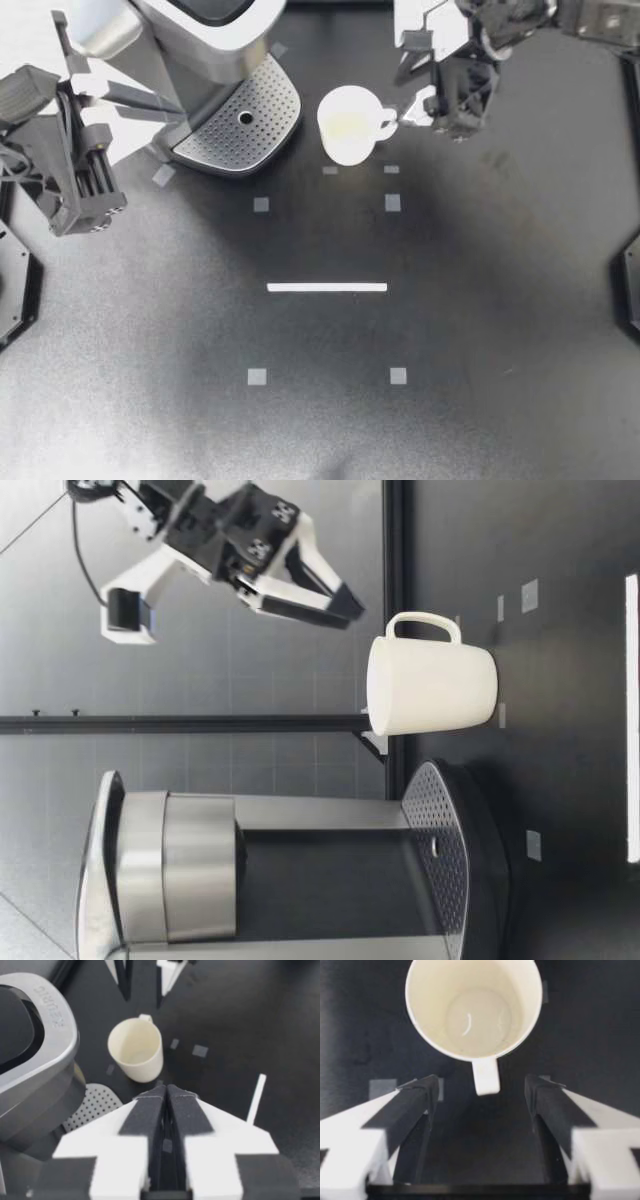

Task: Place the coffee capsule inside the capsule container, then place the cup onto the center of the cup tray.

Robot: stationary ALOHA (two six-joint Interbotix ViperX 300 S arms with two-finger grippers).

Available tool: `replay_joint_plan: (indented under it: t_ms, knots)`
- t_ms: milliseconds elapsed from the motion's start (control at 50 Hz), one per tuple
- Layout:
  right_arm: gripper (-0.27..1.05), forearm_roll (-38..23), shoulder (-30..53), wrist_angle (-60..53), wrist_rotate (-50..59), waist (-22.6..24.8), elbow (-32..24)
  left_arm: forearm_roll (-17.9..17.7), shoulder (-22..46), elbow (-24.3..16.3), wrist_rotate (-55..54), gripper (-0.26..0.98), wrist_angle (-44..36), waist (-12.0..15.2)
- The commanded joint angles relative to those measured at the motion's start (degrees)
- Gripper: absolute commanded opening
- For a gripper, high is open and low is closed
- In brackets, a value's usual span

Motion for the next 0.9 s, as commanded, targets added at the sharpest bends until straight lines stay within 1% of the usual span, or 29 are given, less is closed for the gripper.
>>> replay_joint_plan:
  t_ms: [0, 340, 460, 880]
  knots:
    - [0.64, 0.1, -0.3, -1.1, -0.5, 0.5, -1.0, 0.4, -0.8, -0.4, -0.1, 0.13, -0.5, -0.2]
    - [0.64, 0.1, 2.8, -1.8, -1.8, 0.6, -1.3, 1.1, -1.3, 0.4, -0.3, 0.13, -1.2, -0.2]
    - [0.64, 0.1, 3.8, -2.4, -2.0, 1.6, -1.7, 1.6, -1.3, 0.5, -0.3, 0.13, -1.3, -0.2]
    - [0.63, 0.0, 6.8, -3.3, -2.3, 2.2, -2.5, 1.7, -1.4, 0.8, -0.4, 0.13, -1.6, -0.2]
